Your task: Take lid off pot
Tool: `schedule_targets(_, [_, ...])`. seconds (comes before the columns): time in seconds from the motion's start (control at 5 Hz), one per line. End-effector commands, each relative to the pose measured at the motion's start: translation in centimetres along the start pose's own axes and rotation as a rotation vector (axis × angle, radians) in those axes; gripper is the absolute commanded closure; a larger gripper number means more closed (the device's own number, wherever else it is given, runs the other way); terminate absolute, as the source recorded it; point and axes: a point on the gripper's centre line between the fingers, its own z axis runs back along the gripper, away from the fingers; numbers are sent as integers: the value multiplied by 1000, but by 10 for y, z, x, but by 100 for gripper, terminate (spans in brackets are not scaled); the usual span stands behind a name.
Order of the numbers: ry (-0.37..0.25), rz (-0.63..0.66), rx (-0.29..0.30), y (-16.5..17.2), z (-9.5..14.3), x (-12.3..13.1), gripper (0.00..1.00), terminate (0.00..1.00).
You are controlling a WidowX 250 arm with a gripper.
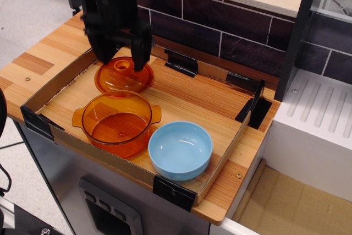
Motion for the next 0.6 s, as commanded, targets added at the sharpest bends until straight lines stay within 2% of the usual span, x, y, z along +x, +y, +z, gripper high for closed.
schedule_targets(0.0, [-62,-19,-33,-8,66,6,0,0])
schedule_targets(0.2, [-62,-19,-33,-8,66,6,0,0])
schedule_targets(0.4, [-62,-19,-33,-8,66,6,0,100])
